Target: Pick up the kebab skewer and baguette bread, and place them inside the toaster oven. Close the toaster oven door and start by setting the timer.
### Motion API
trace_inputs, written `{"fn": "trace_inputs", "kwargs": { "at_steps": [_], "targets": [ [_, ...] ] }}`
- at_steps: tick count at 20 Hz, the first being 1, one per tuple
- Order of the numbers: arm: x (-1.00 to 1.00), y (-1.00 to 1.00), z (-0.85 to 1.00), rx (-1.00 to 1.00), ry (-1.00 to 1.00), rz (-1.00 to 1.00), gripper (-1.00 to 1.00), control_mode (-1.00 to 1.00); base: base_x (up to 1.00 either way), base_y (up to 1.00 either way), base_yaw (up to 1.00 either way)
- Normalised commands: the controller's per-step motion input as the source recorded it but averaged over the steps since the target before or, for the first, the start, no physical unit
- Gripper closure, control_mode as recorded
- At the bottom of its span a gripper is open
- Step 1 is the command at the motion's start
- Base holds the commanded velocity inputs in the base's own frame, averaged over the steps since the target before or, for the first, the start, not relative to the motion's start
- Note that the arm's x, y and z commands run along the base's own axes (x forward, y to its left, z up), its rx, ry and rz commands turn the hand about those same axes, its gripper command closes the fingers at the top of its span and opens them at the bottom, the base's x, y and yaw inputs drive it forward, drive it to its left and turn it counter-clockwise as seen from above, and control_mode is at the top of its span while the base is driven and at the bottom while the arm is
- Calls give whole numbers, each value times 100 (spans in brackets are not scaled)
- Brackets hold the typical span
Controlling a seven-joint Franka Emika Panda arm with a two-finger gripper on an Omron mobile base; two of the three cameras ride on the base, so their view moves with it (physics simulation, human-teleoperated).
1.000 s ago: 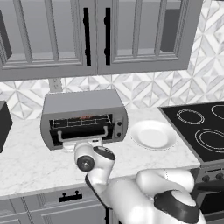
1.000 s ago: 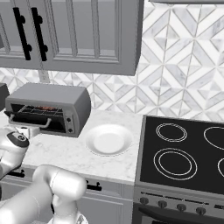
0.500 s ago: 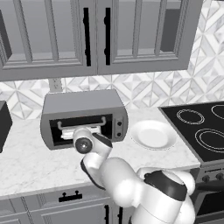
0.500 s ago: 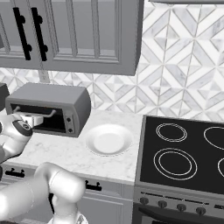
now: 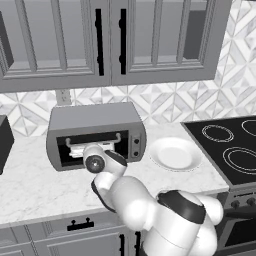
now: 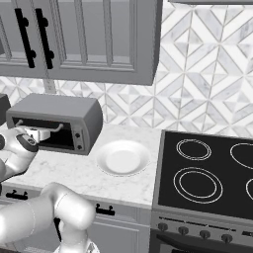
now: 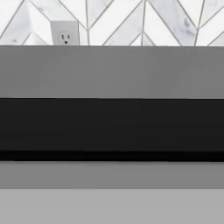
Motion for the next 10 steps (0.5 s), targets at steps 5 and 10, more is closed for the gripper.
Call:
{"fn": "trace_inputs", "kwargs": {
  "at_steps": [5, 10],
  "targets": [
    [31, 0, 0, 0, 1, 0, -100, -100, 0, 0, 0],
    [2, -5, -8, 0, 2, 0, -100, -100, 0, 0, 0]
  ]
}}
